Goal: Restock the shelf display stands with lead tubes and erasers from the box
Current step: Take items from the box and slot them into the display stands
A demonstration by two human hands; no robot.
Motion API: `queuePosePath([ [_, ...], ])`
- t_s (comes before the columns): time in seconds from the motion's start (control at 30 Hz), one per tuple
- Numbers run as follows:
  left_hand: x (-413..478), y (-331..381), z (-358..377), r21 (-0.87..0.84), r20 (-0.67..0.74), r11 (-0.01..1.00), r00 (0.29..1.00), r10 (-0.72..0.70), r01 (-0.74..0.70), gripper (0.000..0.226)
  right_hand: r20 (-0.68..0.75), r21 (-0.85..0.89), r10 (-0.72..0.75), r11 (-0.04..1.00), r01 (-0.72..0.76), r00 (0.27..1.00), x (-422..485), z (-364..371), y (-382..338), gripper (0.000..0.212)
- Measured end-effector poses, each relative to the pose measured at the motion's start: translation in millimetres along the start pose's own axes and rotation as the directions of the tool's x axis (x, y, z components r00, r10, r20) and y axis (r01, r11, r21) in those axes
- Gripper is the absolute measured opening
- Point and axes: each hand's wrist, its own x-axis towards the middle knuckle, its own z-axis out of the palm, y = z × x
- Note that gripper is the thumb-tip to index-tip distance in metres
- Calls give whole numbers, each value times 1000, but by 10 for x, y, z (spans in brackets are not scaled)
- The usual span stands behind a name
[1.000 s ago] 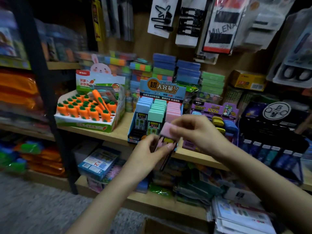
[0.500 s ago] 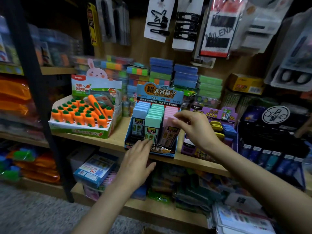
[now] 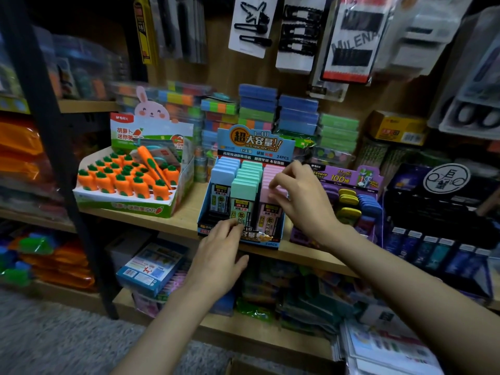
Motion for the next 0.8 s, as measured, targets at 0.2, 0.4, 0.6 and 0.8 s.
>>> queuePosePath([
  [0.2, -76, 121, -115, -63, -82, 997, 996, 47, -52, 44, 88, -23, -13, 1000, 15, 996, -141, -154, 51, 31],
  [0.4, -375, 34, 51, -153, 202, 988, 979, 37, -5, 20, 454, 151, 25, 983, -104, 891, -967, -330, 209, 19],
  [0.6, -1027, -133, 1004, -139, 562, 983, 827, -24, 123, 22, 818, 85, 132, 935, -345, 560, -2259, 160, 312, 16],
  [0.8, -2106, -170, 2173, -223, 722, 814, 652, -232, 536, 20, 914, 4, 235, 809, -588, 331, -3493, 850, 282, 4],
])
